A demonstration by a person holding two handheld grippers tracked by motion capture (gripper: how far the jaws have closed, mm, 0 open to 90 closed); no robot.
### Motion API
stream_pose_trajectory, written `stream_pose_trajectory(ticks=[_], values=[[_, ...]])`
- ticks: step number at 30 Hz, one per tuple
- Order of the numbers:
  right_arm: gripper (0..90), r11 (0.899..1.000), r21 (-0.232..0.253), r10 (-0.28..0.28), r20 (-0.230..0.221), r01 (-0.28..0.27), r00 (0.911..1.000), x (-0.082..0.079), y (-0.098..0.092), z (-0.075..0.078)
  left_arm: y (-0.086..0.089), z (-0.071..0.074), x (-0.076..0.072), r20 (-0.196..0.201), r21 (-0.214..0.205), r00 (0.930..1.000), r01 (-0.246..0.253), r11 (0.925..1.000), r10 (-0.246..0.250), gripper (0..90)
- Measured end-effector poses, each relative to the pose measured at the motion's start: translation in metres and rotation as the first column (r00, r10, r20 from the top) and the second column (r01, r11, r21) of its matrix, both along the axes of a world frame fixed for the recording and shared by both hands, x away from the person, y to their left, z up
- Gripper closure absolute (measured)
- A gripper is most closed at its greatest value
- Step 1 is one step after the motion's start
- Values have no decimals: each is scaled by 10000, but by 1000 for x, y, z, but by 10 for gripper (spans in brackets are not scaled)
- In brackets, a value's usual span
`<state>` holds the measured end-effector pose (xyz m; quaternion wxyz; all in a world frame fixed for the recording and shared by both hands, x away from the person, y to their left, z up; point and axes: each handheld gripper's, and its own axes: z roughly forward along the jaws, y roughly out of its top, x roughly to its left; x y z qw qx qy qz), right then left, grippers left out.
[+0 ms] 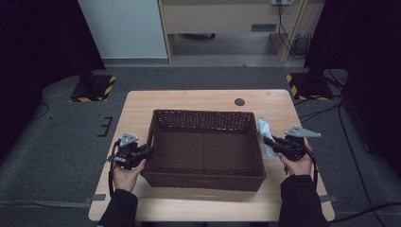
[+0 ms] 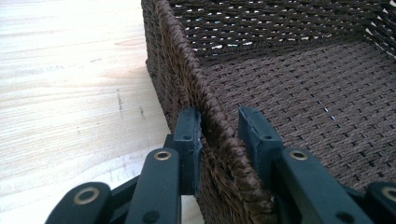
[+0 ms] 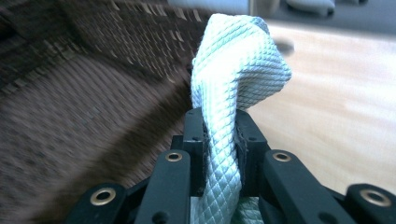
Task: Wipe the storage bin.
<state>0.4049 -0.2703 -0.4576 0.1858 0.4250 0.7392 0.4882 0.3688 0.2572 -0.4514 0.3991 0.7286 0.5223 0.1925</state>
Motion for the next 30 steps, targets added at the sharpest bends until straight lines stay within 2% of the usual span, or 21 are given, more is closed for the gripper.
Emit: stream_pose_trajectory(ticks=[2,6,11,14,15,16,17,18,20,21,24,27,28,30], values=[[782,9998,-10,184,105,-184,9998,-2,2,3,0,0,3,4,-61,10000,-13,10000,13,689],[782,9970,-718,239,-684,-289,9974,3,10,-13,0,0,4,12,-3,10000,-13,10000,13,688],[782,9830,-1745,224,-1924,-567,9811,10,18,-40,1,-1,3,222,-4,9997,80,10000,-80,671],[782,9738,-2173,130,-2410,-670,9704,15,22,-54,1,-1,2,351,125,9993,86,9999,-90,635],[782,9712,-2268,95,-2686,-728,9632,16,23,-57,1,-1,2,380,89,9993,36,10000,-39,615],[782,9680,-2400,63,-2705,-738,9627,18,24,-59,2,-1,2,400,114,9992,27,9999,-31,588],[781,9689,-2372,39,-2722,-710,9622,18,24,-59,3,0,2,361,117,9993,68,9999,-72,560],[781,9699,-2339,25,-2715,-685,9624,17,23,-57,5,0,1,354,20,9993,118,9999,-118,538],[781,9735,-2208,47,-2412,-596,9705,13,20,-48,8,2,-2,358,-35,9991,215,9998,-213,501],[781,9790,-1991,16,-2061,-435,9785,10,18,-42,8,2,-3,351,-69,9990,271,9996,-269,491],[781,9920,-1251,51,-1006,-177,9949,-1,9,-18,8,2,-7,375,50,9985,401,9992,-402,486],[781,9982,-602,43,-371,-65,9993,-11,5,-2,4,1,-9,344,210,9979,539,9983,-546,530],[781,9987,-484,151,-299,-165,9994,-14,5,-1,3,1,-9,314,336,9978,580,9978,-590,553],[781,9977,-570,338,-357,-358,9988,-18,7,-3,4,0,-9,220,176,9976,647,9978,-650,586]])
